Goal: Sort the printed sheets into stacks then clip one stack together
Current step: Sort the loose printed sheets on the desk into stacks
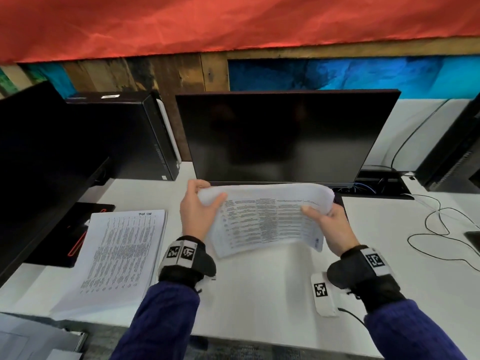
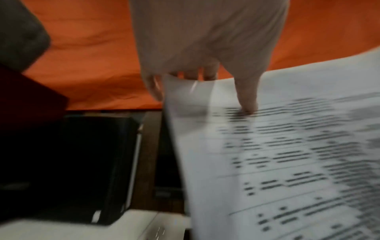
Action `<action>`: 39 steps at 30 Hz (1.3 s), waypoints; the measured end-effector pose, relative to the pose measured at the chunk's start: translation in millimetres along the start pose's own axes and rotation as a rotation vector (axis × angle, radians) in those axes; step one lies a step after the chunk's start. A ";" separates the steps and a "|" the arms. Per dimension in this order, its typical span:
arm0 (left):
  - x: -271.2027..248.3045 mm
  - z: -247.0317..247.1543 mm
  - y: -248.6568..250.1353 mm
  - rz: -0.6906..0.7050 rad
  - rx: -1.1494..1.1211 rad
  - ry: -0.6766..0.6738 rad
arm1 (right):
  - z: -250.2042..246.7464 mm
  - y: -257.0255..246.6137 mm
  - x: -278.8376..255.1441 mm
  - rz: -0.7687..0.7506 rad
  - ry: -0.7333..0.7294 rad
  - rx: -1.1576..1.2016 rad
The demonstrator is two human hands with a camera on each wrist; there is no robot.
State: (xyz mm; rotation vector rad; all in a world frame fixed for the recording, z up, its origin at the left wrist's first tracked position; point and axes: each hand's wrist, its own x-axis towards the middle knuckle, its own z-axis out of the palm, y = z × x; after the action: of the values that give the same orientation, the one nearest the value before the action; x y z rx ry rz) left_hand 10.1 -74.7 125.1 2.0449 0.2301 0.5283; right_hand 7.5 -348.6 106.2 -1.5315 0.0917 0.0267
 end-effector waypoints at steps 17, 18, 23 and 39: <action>-19.5 42.3 -8.3 -0.514 -0.546 0.047 | 9.3 35.3 -15.8 -0.557 0.178 -0.747; -16.3 44.7 -9.6 -0.515 -0.505 0.069 | 9.0 35.6 -15.5 -0.579 0.151 -0.855; -8.3 49.4 -14.8 -0.470 -0.423 0.065 | 1.1 41.7 -7.7 -0.553 0.112 -1.171; -26.5 93.9 29.9 0.568 0.844 -0.480 | 3.3 35.6 -0.4 -0.435 0.047 -1.092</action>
State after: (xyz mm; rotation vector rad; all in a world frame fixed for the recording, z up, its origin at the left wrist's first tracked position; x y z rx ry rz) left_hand 27.9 -172.7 103.0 3.0079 -0.5222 0.2621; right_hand 4.6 -343.9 70.9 -2.6117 -0.2671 -0.3594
